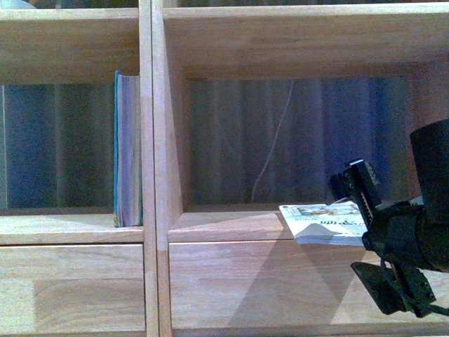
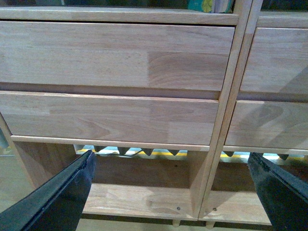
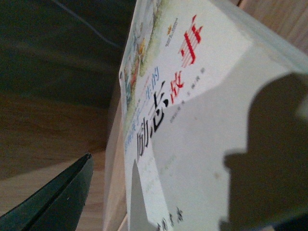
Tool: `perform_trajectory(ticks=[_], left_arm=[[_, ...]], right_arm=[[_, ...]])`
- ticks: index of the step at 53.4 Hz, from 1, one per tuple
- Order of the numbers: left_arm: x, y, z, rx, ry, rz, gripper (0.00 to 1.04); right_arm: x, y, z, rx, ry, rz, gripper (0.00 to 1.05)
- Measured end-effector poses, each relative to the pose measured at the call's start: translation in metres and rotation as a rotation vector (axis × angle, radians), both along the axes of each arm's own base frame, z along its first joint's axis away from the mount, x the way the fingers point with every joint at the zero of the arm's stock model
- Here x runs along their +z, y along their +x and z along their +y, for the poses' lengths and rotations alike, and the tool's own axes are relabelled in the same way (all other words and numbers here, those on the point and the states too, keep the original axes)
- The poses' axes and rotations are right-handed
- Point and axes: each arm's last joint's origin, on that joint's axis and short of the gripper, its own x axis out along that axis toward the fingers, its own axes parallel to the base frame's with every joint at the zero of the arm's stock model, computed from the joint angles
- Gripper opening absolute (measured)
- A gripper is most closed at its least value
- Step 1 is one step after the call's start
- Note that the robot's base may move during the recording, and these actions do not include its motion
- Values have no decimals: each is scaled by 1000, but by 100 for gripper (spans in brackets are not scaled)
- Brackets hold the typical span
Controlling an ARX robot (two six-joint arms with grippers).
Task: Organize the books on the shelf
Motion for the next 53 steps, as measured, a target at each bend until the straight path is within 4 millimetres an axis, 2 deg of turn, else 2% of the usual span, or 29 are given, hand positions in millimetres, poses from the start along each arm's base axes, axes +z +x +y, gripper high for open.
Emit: perform_trajectory(ticks=[9, 21, 25, 30, 44, 47, 53], left_arm=[[0, 0, 0, 0, 0, 0, 98], [0, 0, 0, 0, 0, 0, 98], [0, 0, 0, 0, 0, 0, 98], [0, 0, 0, 0, 0, 0, 98], [0, 0, 0, 0, 0, 0, 98], [0, 0, 0, -4, -2, 2, 98], [7, 2, 2, -207, -116, 93, 98]], right_arm=[[8, 7, 1, -9, 3, -4, 77], [13, 12, 2, -25, 13, -2, 43], [12, 12, 1, -33, 28, -1, 25], [13, 12, 1, -40, 63, -26, 9], [17, -1, -3, -28, 179, -67, 8], [24, -7, -4, -19, 207, -88, 8], [48, -24, -8, 15, 248, -158, 8]])
